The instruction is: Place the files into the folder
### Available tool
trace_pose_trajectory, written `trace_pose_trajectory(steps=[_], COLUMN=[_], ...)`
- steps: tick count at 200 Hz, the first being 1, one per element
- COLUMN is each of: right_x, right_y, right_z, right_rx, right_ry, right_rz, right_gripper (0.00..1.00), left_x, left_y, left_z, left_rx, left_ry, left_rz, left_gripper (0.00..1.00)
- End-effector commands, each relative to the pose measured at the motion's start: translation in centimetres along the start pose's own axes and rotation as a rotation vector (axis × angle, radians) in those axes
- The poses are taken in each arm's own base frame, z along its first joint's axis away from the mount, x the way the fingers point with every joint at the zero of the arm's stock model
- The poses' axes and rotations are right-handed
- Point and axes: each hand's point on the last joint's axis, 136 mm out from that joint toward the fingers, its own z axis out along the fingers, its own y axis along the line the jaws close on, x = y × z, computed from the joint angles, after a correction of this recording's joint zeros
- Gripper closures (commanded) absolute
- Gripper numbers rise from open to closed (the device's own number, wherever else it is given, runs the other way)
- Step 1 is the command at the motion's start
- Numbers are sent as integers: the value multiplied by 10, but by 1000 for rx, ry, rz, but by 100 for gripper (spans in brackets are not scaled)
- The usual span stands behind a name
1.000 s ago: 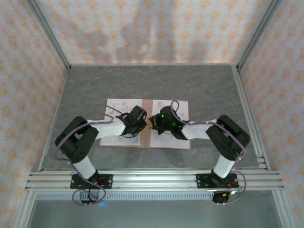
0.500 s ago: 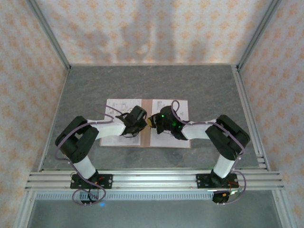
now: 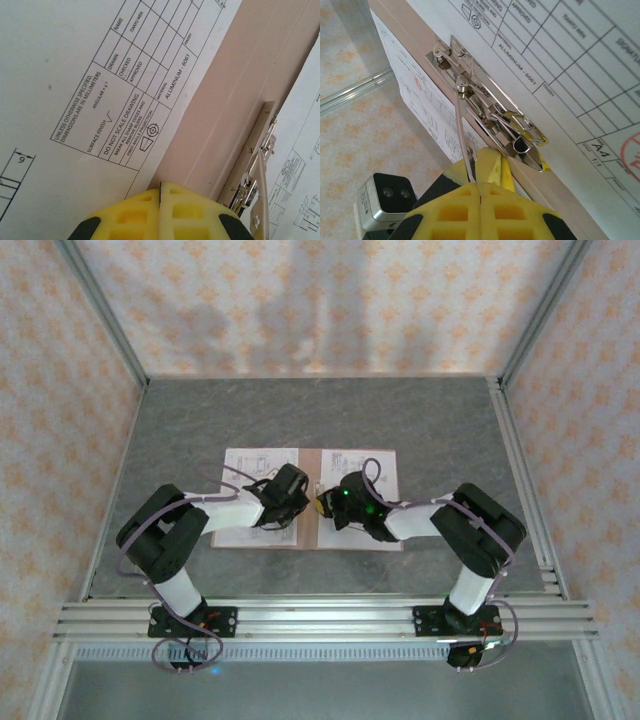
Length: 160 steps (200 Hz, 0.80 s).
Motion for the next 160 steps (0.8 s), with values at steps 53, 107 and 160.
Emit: trace_pose_trajectory(steps=[53, 107, 160], right_x=[-30, -38, -48], right_y=[-83, -95, -109], right_z=[0, -11, -14], right_rx=[223, 322, 417], right_ry=[-108, -151, -179], right_rz=[-7, -76, -117], right_gripper=[100, 100, 100], left_x=[1, 0, 2], left_y=[26, 33, 35], left_z=[4, 4, 7], left_rx=[-81, -105, -101], left_ry=[-8, -18, -17], left_rz=[-12, -19, -34], left_gripper=[100, 100, 100])
